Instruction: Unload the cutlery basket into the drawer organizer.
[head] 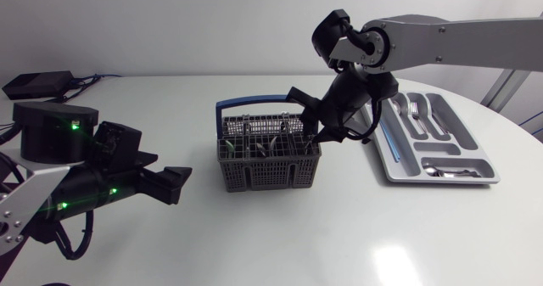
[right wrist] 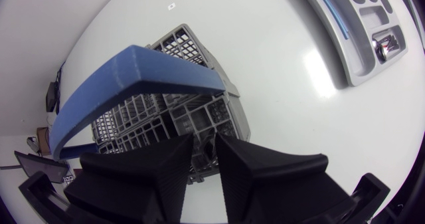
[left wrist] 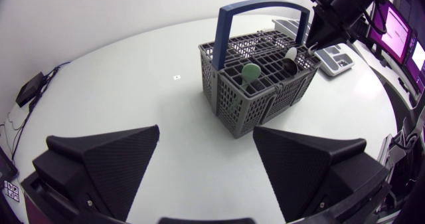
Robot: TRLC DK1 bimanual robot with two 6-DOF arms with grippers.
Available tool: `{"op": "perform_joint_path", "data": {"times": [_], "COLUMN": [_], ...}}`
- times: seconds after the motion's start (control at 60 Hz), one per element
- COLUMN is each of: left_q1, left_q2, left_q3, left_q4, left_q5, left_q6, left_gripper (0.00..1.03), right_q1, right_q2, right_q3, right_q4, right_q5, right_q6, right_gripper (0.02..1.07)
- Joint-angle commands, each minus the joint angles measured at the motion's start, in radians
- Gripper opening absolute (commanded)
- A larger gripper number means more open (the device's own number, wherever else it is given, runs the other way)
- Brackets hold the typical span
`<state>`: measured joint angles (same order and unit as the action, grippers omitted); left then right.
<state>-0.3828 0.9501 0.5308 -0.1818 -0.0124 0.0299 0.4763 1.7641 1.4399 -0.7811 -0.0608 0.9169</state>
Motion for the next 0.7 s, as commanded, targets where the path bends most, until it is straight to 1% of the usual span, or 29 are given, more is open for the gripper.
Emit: {"op": "perform_joint_path", "data": {"times": [0.0, 0.05, 0.067, 0.283, 0.683], "left_q1": [-0.004, -0.007, -0.007, -0.018, -0.030], "left_q2": [0.013, 0.012, 0.012, 0.009, -0.001], "left_q3": [-0.020, -0.020, -0.020, -0.011, 0.017], "left_q4": [0.010, 0.013, 0.013, 0.015, 0.015], "left_q5": [-0.001, -0.001, -0.001, 0.002, 0.003], "left_q6": [-0.001, -0.001, -0.001, 0.010, 0.016], "left_gripper": [0.99, 0.99, 0.99, 0.99, 0.99], "right_q1": [0.007, 0.007, 0.007, 0.013, 0.013], "right_q2": [0.015, 0.014, 0.012, -0.014, -0.157], "right_q3": [-0.010, -0.016, -0.018, -0.035, -0.056], "right_q4": [0.008, 0.016, 0.017, 0.017, 0.009], "right_q5": [0.021, 0.032, 0.032, 0.022, 0.001], "right_q6": [0.027, 0.027, 0.027, 0.007, -0.018], "right_gripper": [0.16, 0.09, 0.08, 0.08, 0.08]}}
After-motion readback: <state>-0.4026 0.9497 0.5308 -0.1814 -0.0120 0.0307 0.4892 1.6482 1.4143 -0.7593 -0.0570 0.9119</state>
